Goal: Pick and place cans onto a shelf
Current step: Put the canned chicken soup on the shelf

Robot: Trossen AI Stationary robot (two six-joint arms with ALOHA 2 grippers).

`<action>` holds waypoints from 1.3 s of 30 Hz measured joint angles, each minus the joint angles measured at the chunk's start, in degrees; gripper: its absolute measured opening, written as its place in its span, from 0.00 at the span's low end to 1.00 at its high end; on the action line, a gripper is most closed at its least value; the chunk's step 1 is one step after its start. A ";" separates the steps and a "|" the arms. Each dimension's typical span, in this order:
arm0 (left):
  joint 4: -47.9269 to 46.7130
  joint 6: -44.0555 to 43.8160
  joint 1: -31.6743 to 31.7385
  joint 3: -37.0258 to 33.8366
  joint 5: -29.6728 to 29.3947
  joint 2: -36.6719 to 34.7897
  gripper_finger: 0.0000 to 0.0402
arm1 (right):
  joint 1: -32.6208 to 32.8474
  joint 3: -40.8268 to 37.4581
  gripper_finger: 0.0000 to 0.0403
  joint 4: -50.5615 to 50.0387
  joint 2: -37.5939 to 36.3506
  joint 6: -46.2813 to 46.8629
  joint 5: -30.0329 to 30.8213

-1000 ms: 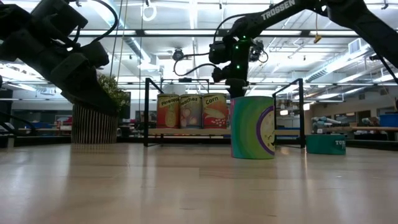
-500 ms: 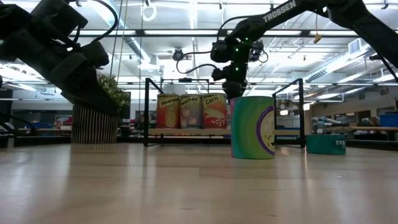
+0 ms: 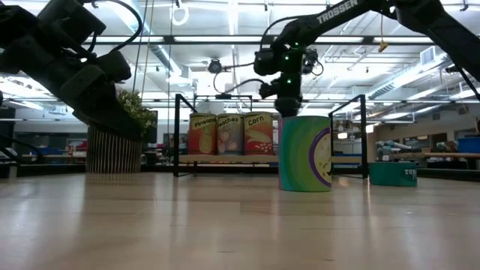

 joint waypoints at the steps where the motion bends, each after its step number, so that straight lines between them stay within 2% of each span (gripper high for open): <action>1: -0.01 0.00 0.00 0.00 0.00 0.00 0.96 | 0.00 -0.01 0.85 -2.15 0.00 1.15 -0.68; 5: 0.01 -0.02 0.00 0.00 0.00 0.00 0.96 | 1.28 -0.01 0.85 -9.67 0.00 6.54 -9.82; 7: -0.01 -0.02 0.00 0.00 0.00 0.00 0.96 | 3.11 -0.01 0.85 -12.23 0.00 8.58 -12.14; 16: -0.56 -0.94 0.00 0.00 1.25 0.00 0.96 | 14.10 -0.01 0.85 -16.44 0.00 15.60 -8.44; 23: -1.94 -2.07 0.00 0.00 1.27 0.01 0.96 | 23.15 -0.01 0.85 -14.95 0.00 20.82 -10.00; 31: -2.63 -3.08 0.00 -0.02 1.29 0.02 0.96 | 34.40 -0.01 0.85 -4.90 0.00 25.55 -15.40; 39: -2.58 -3.08 0.00 -0.02 1.29 0.02 0.96 | 42.90 -0.01 0.86 -1.03 0.00 24.90 -10.81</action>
